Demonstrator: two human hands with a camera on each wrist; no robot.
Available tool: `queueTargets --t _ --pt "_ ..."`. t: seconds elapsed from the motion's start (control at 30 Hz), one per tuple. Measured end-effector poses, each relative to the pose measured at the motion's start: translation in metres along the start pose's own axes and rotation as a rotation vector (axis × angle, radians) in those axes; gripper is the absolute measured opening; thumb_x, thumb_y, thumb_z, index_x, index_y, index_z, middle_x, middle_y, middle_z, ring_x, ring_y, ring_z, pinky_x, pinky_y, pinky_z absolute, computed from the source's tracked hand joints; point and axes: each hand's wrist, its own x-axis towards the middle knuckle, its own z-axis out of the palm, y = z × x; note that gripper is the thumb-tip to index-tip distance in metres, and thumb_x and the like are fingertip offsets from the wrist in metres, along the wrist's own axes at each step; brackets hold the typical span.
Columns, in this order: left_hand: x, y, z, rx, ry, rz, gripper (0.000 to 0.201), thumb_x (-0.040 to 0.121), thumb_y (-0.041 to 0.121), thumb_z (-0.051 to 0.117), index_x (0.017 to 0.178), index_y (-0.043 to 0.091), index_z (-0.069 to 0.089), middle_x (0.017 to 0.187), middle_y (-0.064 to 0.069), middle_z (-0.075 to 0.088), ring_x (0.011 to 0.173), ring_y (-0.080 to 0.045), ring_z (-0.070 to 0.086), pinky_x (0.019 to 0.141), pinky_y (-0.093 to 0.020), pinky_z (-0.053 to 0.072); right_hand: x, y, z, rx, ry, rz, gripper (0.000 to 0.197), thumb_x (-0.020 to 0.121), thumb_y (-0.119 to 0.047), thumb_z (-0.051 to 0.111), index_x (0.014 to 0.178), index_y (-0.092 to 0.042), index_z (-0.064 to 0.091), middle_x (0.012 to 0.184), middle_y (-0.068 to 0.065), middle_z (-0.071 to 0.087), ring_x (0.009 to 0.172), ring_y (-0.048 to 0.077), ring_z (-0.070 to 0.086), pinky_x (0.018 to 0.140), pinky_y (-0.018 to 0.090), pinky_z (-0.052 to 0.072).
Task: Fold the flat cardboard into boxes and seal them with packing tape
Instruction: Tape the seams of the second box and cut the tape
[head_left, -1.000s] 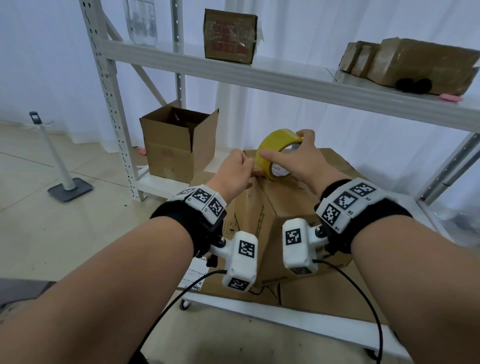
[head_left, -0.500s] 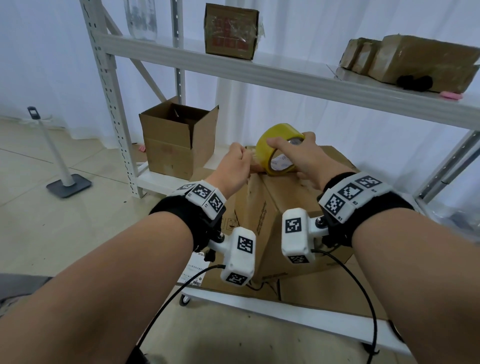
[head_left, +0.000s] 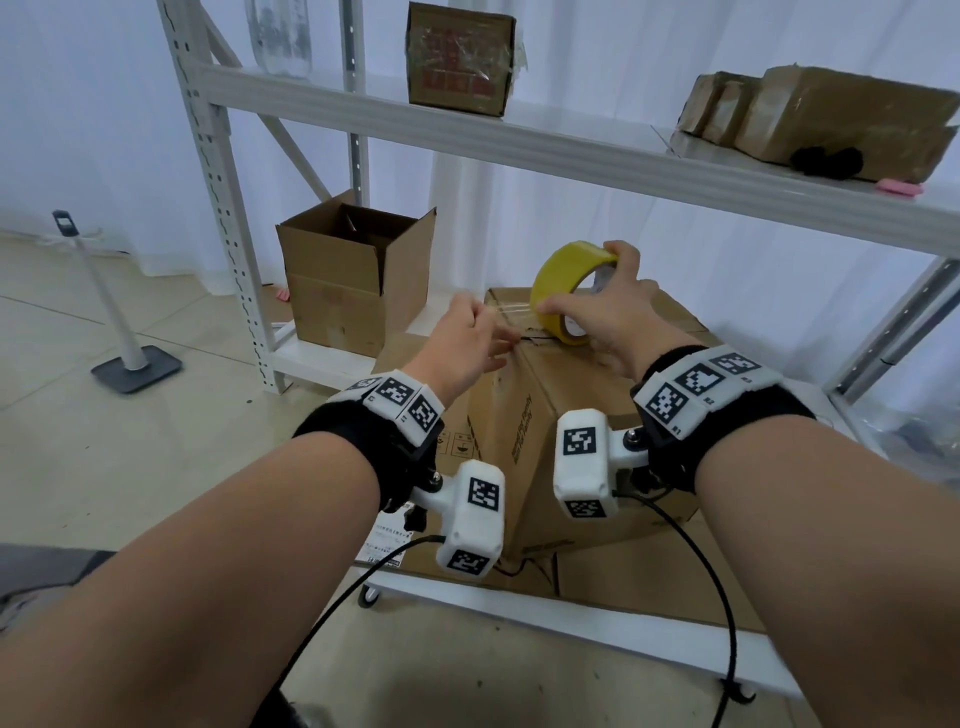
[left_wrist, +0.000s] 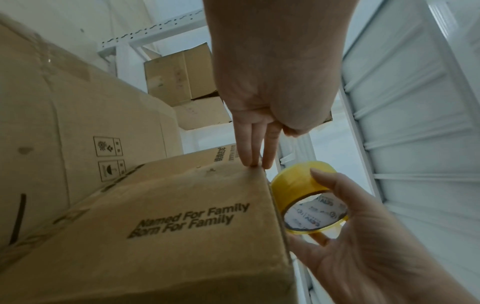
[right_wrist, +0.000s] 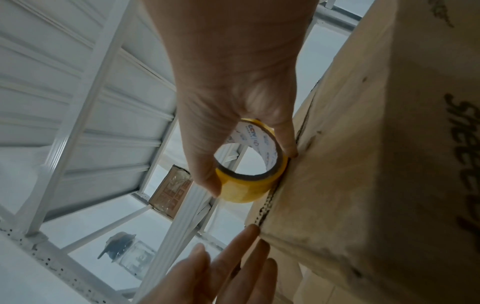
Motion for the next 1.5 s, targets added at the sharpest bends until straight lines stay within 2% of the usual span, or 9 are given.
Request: queueTargets --t 0.1,0.23,0.37,0.53,0.67,0.83,1.0,1.17,1.5 --pt "0.002 0.005 0.0 -0.046 0.026 -0.027 0.017 0.104 0.015 0.027 0.088 0.015 0.035 0.105 -0.02 0.066 0.091 -0.028 0.066 0.087 -0.042 0.056 -0.002 -0.005 0.002 0.072 -0.017 0.072 0.093 0.067 -0.051 0.076 0.139 -0.043 0.017 0.131 0.006 0.035 0.113 0.029 0.047 0.098 0.05 0.046" --pt "0.002 0.003 -0.003 -0.075 0.054 -0.049 0.016 0.103 0.014 0.027 0.089 0.015 0.035 0.108 -0.019 0.064 0.09 -0.03 0.067 0.086 -0.043 0.056 -0.002 -0.007 0.004 0.025 -0.037 0.085 0.102 0.066 -0.054 0.075 0.143 -0.042 0.008 0.132 0.01 0.036 0.116 0.031 0.046 0.099 0.053 0.045" --pt "0.004 -0.002 -0.003 -0.018 0.042 -0.037 0.014 0.103 0.017 0.031 0.091 0.016 0.039 0.109 -0.011 0.063 0.091 -0.023 0.068 0.088 -0.04 0.056 0.002 -0.005 0.002 -0.038 0.001 0.049 0.106 0.07 -0.04 0.079 0.147 -0.039 0.007 0.14 0.009 0.022 0.117 0.025 0.038 0.1 0.05 0.045" --pt "0.005 -0.003 0.002 -0.097 0.052 -0.082 0.011 0.101 0.01 0.032 0.092 0.012 0.038 0.111 -0.017 0.061 0.099 -0.033 0.067 0.085 -0.042 0.057 0.002 -0.001 0.002 -0.119 -0.002 -0.012 0.102 0.071 -0.032 0.081 0.143 -0.039 0.011 0.134 0.007 0.02 0.107 0.021 0.037 0.097 0.04 0.045" --pt "0.003 -0.005 0.0 -0.197 0.074 -0.111 0.014 0.102 0.008 0.028 0.091 0.012 0.036 0.106 -0.021 0.063 0.09 -0.032 0.068 0.079 -0.037 0.059 0.004 -0.002 0.005 -0.149 -0.016 -0.005 0.098 0.073 -0.038 0.08 0.142 -0.037 0.011 0.127 0.006 0.022 0.106 0.024 0.036 0.094 0.04 0.044" --pt "0.001 -0.014 -0.005 -0.231 0.06 -0.132 0.015 0.103 0.012 0.03 0.089 0.012 0.035 0.105 -0.023 0.065 0.086 -0.027 0.068 0.079 -0.035 0.058 0.005 -0.006 0.011 -0.092 -0.013 0.032 0.091 0.074 -0.055 0.07 0.14 -0.037 0.01 0.136 0.012 0.032 0.121 0.03 0.041 0.104 0.047 0.04" --pt "0.006 -0.014 -0.006 -0.192 0.067 -0.104 0.014 0.102 0.013 0.032 0.089 0.013 0.037 0.107 -0.017 0.066 0.1 -0.03 0.067 0.088 -0.041 0.056 0.005 -0.003 0.01 -0.105 0.014 0.013 0.096 0.075 -0.045 0.075 0.144 -0.036 0.009 0.135 0.009 0.024 0.109 0.025 0.035 0.095 0.042 0.043" --pt "0.007 -0.012 -0.002 -0.188 0.06 -0.105 0.013 0.102 0.013 0.033 0.09 0.012 0.038 0.107 -0.017 0.066 0.098 -0.031 0.068 0.085 -0.041 0.057 0.003 -0.001 0.008 -0.158 0.014 -0.026 0.1 0.075 -0.042 0.078 0.146 -0.035 0.008 0.141 0.01 0.019 0.125 0.03 0.038 0.104 0.045 0.04" --pt "-0.002 -0.024 -0.002 -0.409 0.09 -0.111 0.02 0.096 -0.001 0.028 0.082 0.009 0.038 0.105 -0.027 0.064 0.095 -0.034 0.068 0.08 -0.037 0.059 -0.004 -0.006 0.013 -0.233 -0.02 -0.07 0.099 0.072 -0.042 0.08 0.143 -0.033 0.011 0.135 0.011 0.022 0.104 0.025 0.037 0.101 0.042 0.042"
